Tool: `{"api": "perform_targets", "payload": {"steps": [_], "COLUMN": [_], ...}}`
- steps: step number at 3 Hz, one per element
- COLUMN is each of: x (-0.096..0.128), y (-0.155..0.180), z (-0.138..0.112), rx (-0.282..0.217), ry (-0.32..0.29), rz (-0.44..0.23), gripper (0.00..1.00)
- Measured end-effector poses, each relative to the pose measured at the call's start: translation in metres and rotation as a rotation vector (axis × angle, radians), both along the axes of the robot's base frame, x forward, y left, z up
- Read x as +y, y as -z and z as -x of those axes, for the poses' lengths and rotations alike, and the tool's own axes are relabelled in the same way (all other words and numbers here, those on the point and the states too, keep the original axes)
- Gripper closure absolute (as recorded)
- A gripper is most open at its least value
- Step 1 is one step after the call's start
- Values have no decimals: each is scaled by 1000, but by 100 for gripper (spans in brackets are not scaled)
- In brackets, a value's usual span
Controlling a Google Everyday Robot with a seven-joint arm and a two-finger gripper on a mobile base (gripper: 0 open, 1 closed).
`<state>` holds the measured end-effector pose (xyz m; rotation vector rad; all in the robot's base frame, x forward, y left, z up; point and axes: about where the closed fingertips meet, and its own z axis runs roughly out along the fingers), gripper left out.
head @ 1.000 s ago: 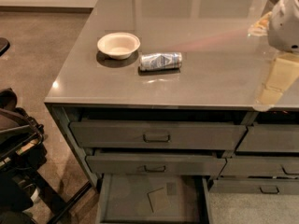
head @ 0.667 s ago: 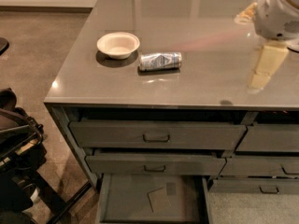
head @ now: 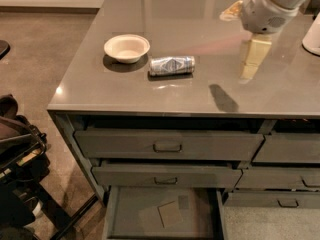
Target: Place redbull can into bottom drawer
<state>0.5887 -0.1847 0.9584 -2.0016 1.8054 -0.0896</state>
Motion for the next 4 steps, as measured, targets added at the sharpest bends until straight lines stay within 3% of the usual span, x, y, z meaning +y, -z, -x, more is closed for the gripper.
{"api": "perform_targets", "payload": {"steps": [1, 3, 4], "x": [22, 27, 54], "y": [11, 18, 25], "z": [-20, -25, -48], "rx": [8, 18, 22], "ry": [-49, -31, -53], "rz": [-59, -111, -210], "gripper": [0, 0, 0]}}
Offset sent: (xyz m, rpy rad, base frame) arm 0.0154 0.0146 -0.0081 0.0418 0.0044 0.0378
